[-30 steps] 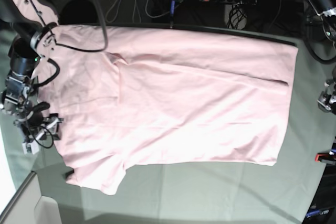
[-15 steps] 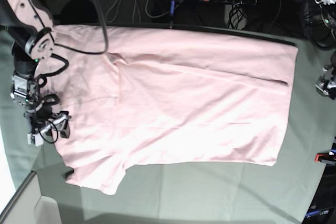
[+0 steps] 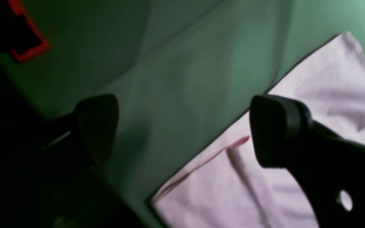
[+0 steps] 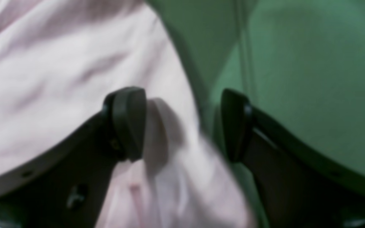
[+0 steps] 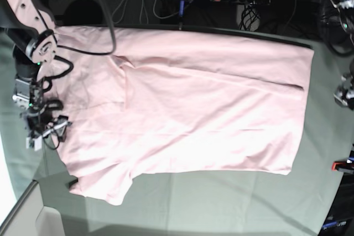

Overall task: Layout the t-shirt on the table in an organized manner, then fold the t-shirt properly
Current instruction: 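Move the right gripper down onto the shirt's sleeve side, then lower the left gripper onto the shirt and grasp the fabric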

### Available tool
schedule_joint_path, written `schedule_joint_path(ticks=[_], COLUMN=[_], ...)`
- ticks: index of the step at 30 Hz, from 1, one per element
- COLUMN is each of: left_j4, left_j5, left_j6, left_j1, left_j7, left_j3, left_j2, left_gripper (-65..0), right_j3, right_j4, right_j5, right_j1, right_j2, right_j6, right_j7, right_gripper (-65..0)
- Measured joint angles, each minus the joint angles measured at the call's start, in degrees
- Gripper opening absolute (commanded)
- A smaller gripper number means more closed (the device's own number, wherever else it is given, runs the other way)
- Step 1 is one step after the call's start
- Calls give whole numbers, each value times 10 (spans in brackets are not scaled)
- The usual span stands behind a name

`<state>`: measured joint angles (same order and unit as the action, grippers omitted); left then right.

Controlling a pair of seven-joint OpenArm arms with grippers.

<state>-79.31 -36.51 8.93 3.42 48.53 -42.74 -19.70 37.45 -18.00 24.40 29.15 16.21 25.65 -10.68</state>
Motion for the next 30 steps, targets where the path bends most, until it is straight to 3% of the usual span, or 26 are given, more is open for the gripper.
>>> schedule_joint_path(ticks=[3,8,10,17,25,30], left_j4=[13,85,145,345,501,556], left_j5=[19,124,150,170,166,168], left_j6=[-1,-2,-4,-2,-4,1], left_j1=[-40,-124,-166,-250,-321,-331], left_j7=[0,-7,-39,-187,-369,-451], left_j3=[9,87,122,269,445,519], left_j2=[0,2,5,-3,3,23], left_gripper=[-7,-6,-6,-6,-6,-8], right_j3=[0,0,0,0,0,0], right_j4=[8,7,7,7,7,7], right_j5=[-4,-7,-9,-9,-9,-9], right_j1=[-2,-12,-14,-14,-14,-14], right_j2=[2,3,3,3,3,3], right_j6=[0,0,0,0,0,0], right_j7=[-6,-14,-19,-14,-14,-14], right_gripper=[-348,-593,-650,-650,-650,-650])
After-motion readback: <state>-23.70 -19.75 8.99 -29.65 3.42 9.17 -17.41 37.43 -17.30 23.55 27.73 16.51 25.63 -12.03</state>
